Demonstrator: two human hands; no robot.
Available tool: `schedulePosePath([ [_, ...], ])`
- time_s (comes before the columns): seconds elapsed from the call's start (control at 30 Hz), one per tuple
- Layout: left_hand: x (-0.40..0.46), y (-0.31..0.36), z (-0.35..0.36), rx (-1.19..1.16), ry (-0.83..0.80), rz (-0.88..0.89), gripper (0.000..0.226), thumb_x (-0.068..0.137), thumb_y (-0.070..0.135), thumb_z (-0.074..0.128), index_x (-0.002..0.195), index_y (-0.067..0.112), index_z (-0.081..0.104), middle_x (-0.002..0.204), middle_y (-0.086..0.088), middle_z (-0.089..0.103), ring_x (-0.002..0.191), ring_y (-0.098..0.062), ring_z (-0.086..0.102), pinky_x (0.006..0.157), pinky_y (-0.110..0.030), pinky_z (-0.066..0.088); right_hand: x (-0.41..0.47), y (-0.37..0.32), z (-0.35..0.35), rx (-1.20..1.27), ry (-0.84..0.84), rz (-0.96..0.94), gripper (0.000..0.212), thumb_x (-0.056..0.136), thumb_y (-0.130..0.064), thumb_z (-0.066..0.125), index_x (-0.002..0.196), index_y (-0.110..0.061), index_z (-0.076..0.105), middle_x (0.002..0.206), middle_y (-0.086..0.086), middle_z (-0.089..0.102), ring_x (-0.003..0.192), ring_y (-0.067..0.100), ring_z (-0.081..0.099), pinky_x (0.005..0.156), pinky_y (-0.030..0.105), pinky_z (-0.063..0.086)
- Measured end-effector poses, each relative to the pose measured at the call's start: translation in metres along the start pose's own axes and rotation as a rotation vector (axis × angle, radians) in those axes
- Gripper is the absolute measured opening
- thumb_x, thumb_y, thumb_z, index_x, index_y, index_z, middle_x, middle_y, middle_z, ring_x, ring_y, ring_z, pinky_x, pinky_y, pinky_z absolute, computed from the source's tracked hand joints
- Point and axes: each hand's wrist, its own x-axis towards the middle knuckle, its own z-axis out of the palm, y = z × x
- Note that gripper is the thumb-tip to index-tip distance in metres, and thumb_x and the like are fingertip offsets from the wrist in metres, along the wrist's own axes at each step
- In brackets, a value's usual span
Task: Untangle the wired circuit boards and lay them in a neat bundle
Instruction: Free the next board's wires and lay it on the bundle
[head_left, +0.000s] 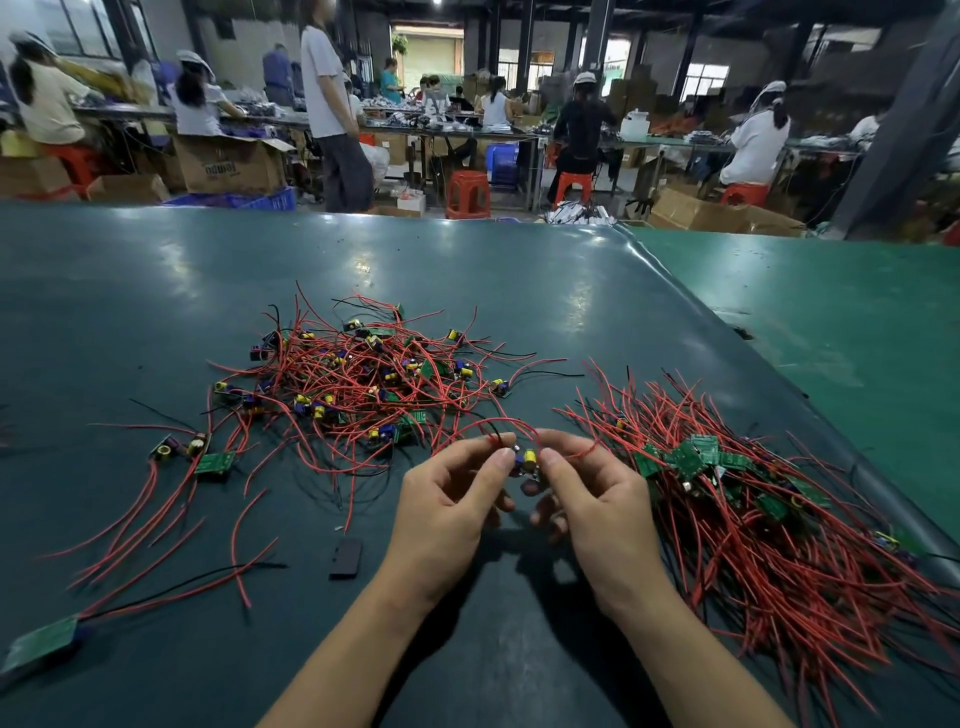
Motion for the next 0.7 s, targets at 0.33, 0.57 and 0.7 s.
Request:
schedulePosePath([
  [0.33, 0.002, -0.003, 0.001, -0.058, 0.035, -0.046, 0.021, 0.094, -0.001, 0.056, 0.091, 0.012, 0.073, 0.075, 0.003, 0.071, 0.057, -0.008, 0.052, 0.054, -0.019, 0.046, -0.008, 0.003, 0.007, -0.127, -0.131, -0.181, 0.016, 0.088, -0.027, 0.066, 0.097, -0.039, 0.071, 0.068, -0.001, 0.072, 0.05, 0.01, 0.062, 0.046, 0.018, 0.044],
  [0.57, 0.011, -0.01, -0.003, -0.041, 0.239, -0.085, 0.018, 0.094, 0.003, 0.057, 0.095, 0.01, 0.074, 0.054, 0.0, 0.054, 0.046, -0.008, 0.043, 0.046, -0.015, 0.038, -0.006, 0.004, 0.005, -0.289, -0.066, -0.34, 0.008, 0.082, -0.024, 0.069, 0.088, -0.029, 0.068, 0.071, -0.006, 0.066, 0.057, 0.006, 0.055, 0.051, 0.022, 0.045],
  [0.7, 0.018, -0.006, -0.007, -0.354, 0.376, -0.144, 0.017, 0.094, 0.0, 0.053, 0.091, 0.007, 0.069, 0.067, -0.001, 0.062, 0.045, -0.005, 0.043, 0.046, -0.016, 0.039, -0.005, 0.003, -0.003, -0.475, -0.273, -0.493, 0.034, 0.08, 0.005, 0.062, 0.085, -0.023, 0.08, 0.088, -0.006, 0.06, 0.072, 0.007, 0.057, 0.058, 0.021, 0.047],
])
